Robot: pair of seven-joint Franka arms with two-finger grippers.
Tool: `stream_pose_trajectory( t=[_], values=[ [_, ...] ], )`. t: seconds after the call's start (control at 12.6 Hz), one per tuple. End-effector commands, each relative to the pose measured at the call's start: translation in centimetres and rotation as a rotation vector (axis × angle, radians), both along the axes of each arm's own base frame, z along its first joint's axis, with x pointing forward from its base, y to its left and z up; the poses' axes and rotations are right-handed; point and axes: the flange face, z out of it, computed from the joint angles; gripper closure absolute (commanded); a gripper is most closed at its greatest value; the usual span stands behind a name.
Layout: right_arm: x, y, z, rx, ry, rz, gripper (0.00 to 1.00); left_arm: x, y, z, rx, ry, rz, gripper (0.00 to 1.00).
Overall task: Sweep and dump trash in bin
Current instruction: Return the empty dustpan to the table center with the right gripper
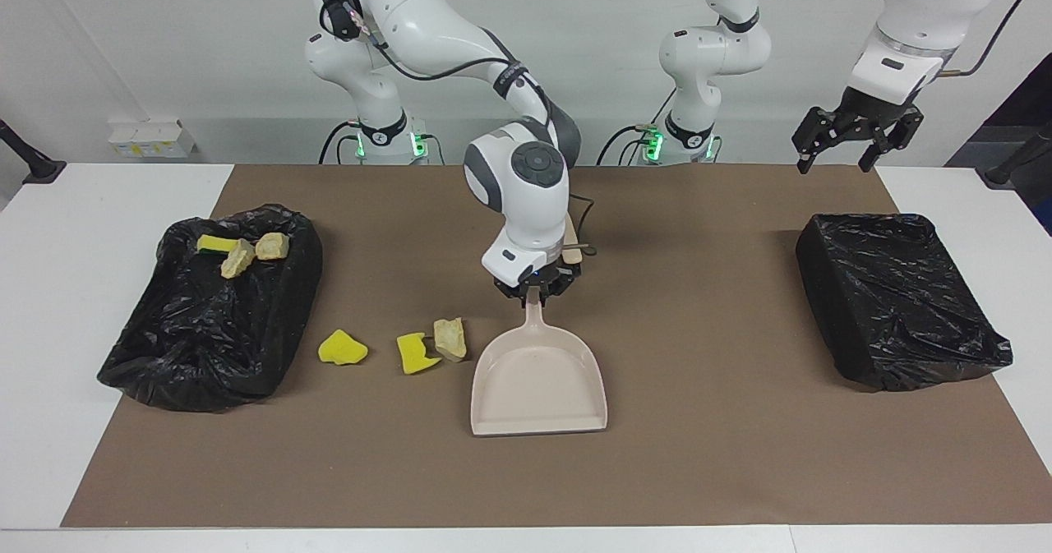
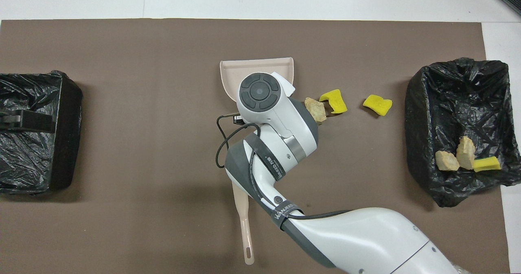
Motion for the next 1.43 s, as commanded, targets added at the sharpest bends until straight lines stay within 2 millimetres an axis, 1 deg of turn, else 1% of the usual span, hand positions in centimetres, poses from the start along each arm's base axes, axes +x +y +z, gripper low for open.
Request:
stream_pose_trajectory(
  t=[0.0,0.16,0.24,0.32,0.56,0.63,0.87,1.03,1.11,1.27,1.35],
  values=[
    [0.4,0.0,2.2,0.01,-0.039,-0.011,0.0,-0.3,0.2,0.1,0.001,0.013,-0.011,0.0],
    [-0.6,0.3,4.0,0.014,-0.04,-0.002,0.0,-0.3,0.3,0.1,0.001,0.013,-0.009,0.0],
    [-2.1,0.7,4.8,0.025,-0.029,0.01,0.0,-0.3,0.3,0.1,0.001,0.013,-0.008,0.0],
    [-3.3,0.5,5.6,0.026,-0.025,0.017,0.0,-0.3,0.3,0.1,0.001,0.015,-0.008,0.0],
    [-8.4,1.1,6.6,0.017,0.003,0.063,0.0,-0.3,0.3,0.1,0.001,0.015,-0.003,0.0],
    [-10.5,1.9,6.6,0.015,0.017,0.079,0.0,-0.3,0.2,0.0,0.001,0.016,-0.001,0.0],
    [-16.6,3.0,5.1,0.035,0.101,0.106,0.0,-0.3,0.2,0.0,0.001,0.016,-0.001,0.0],
    [-20.4,3.2,4.2,0.039,0.146,0.115,0.0,-0.4,0.1,0.1,0.001,0.015,-0.003,0.0],
    [-22.0,3.7,3.4,0.025,0.163,0.109,0.0,-0.5,0.0,0.0,0.001,0.015,-0.004,0.0],
    [-24.2,4.2,1.3,0.007,0.183,0.09,0.07,-1.0,-0.3,-0.7,0.003,0.03,-0.006,0.0],
    [-25.4,4.1,0.4,0.006,0.185,0.09,0.09,-1.0,-0.4,-0.8,0.004,0.033,-0.007,0.0]
  ],
)
